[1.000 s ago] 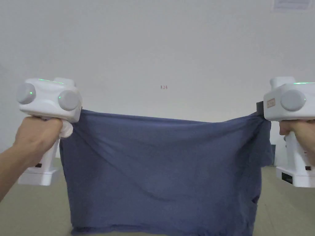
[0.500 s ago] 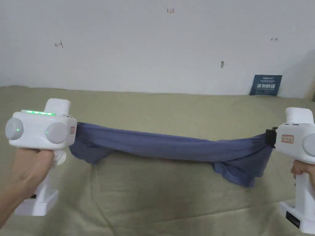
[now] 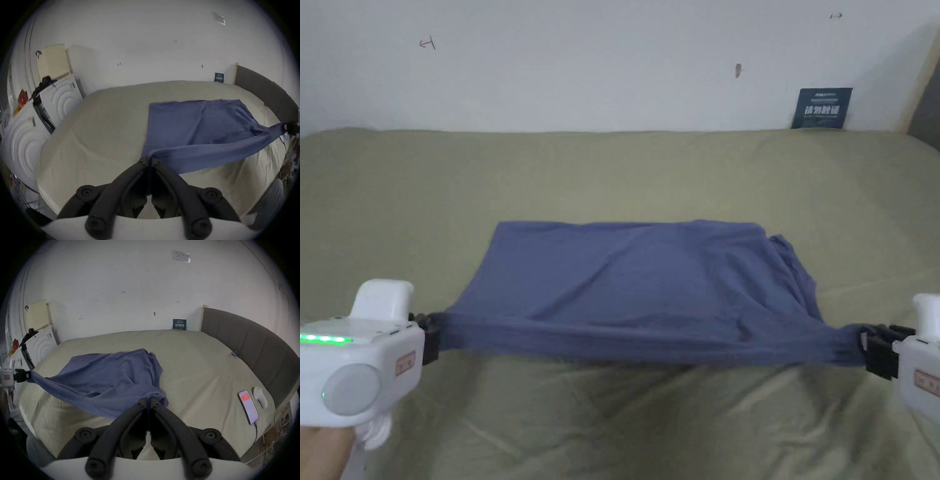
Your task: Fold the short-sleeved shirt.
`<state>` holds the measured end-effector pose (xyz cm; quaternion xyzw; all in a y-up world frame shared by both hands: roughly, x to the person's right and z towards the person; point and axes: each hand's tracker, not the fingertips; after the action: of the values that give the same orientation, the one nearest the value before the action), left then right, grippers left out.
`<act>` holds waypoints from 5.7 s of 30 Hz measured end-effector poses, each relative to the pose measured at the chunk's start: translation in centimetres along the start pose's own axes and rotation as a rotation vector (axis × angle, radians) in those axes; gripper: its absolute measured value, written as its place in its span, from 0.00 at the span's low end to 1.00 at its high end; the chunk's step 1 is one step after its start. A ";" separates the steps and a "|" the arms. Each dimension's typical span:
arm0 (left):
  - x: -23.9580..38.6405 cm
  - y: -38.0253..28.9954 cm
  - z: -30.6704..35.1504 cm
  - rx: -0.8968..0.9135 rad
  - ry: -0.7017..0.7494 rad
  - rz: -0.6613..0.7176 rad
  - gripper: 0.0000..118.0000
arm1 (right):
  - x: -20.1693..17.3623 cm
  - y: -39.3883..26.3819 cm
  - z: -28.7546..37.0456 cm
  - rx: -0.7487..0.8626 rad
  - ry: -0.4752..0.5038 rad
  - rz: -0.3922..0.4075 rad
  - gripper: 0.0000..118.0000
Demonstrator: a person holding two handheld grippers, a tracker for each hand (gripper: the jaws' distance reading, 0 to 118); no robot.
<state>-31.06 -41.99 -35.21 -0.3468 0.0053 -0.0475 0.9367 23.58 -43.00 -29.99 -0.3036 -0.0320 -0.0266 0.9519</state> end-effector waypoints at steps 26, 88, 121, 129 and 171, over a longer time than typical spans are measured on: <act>-1.0 -7.6 0.5 -0.197 -0.067 0.047 0.99 | 0.3 -7.7 -0.5 -0.232 -0.021 0.011 0.93; -0.1 6.6 -18.0 -0.303 -0.056 0.100 0.08 | -2.0 7.8 -20.2 -0.323 -0.032 0.188 0.09; 1.5 -0.3 -13.3 -0.324 0.004 0.131 0.21 | 3.5 -0.1 -12.7 -0.284 -0.021 -0.059 0.99; 1.4 0.4 -13.0 -0.299 -0.035 0.133 0.04 | 2.3 -0.5 -15.7 -0.349 -0.042 0.011 0.79; -0.7 3.7 -11.9 -0.183 -0.045 0.149 0.02 | -0.7 3.5 -10.2 -0.160 0.004 -0.012 0.00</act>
<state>-31.98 -46.86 -46.60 -0.4305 0.0145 0.0306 0.9020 23.59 -46.10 -40.37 -0.3783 -0.0297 -0.0353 0.9245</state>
